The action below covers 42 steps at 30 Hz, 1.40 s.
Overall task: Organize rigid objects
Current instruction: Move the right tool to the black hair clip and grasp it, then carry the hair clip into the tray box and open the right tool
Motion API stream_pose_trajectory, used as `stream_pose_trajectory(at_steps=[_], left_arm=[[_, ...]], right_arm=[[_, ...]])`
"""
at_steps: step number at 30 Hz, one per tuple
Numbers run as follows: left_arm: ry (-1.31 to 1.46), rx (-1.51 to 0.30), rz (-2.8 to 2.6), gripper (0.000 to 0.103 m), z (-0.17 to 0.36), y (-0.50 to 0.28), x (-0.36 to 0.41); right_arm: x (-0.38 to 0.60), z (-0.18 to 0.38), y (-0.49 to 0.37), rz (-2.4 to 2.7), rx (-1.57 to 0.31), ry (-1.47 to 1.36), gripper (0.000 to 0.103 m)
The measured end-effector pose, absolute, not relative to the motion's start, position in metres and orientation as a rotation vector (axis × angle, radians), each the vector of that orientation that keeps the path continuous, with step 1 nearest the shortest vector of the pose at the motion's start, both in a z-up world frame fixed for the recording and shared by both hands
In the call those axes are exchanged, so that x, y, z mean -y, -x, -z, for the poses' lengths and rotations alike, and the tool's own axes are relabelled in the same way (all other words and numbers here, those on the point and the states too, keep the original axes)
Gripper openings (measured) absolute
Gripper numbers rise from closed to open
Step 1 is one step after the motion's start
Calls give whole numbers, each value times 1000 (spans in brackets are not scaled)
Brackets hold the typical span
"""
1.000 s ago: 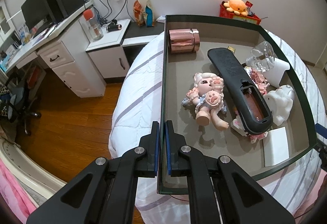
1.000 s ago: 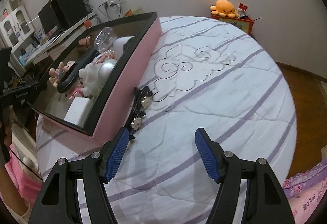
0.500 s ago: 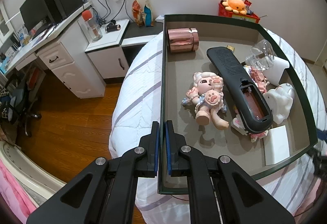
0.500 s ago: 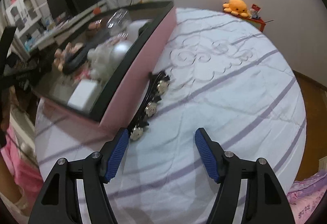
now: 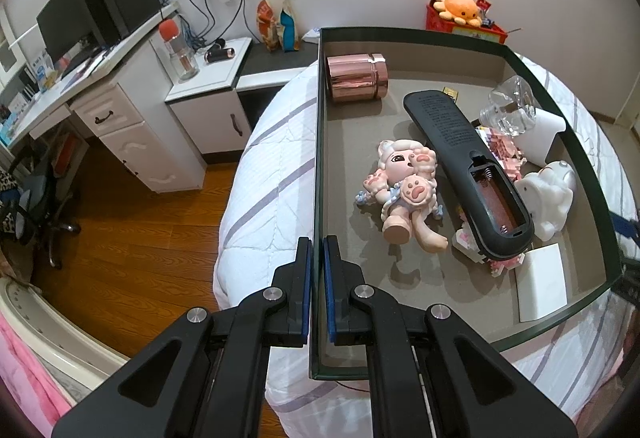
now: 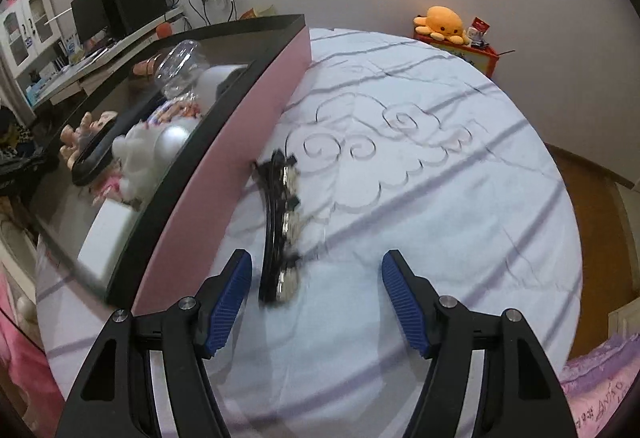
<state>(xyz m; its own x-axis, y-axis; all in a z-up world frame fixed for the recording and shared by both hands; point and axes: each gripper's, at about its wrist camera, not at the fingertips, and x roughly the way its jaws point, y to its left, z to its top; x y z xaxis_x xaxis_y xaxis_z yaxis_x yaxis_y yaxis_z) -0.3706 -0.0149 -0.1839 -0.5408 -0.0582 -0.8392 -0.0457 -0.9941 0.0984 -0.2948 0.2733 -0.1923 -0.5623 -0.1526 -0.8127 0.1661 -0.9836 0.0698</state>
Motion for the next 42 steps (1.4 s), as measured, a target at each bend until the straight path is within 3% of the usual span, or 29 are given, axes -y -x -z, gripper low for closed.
stream_pose_trajectory(at_steps=[10,15,20,24,35,42], left_arm=[[-1507,178,2750,6,184,369,16],[-1514,184,2747,6,184,369,17],[-1525,171,2742,6,185,369,18],[-1528,171,2743,6,185,369,19],[-1532,163,2751,6,186,371,20],[-1540,156,2754,6,187,371,20]], right_arm=[[-270,197,323,2598,-122,-1362,65],[-270,196,324,2640,-138,-1371,47],[-266,196,325,2678,-141,-1385,37],[-264,195,323,2708,-120,-1383,18],[-271,192,318,2745,14,-1374,18],[-269,189,320,2751,6,-1387,18]])
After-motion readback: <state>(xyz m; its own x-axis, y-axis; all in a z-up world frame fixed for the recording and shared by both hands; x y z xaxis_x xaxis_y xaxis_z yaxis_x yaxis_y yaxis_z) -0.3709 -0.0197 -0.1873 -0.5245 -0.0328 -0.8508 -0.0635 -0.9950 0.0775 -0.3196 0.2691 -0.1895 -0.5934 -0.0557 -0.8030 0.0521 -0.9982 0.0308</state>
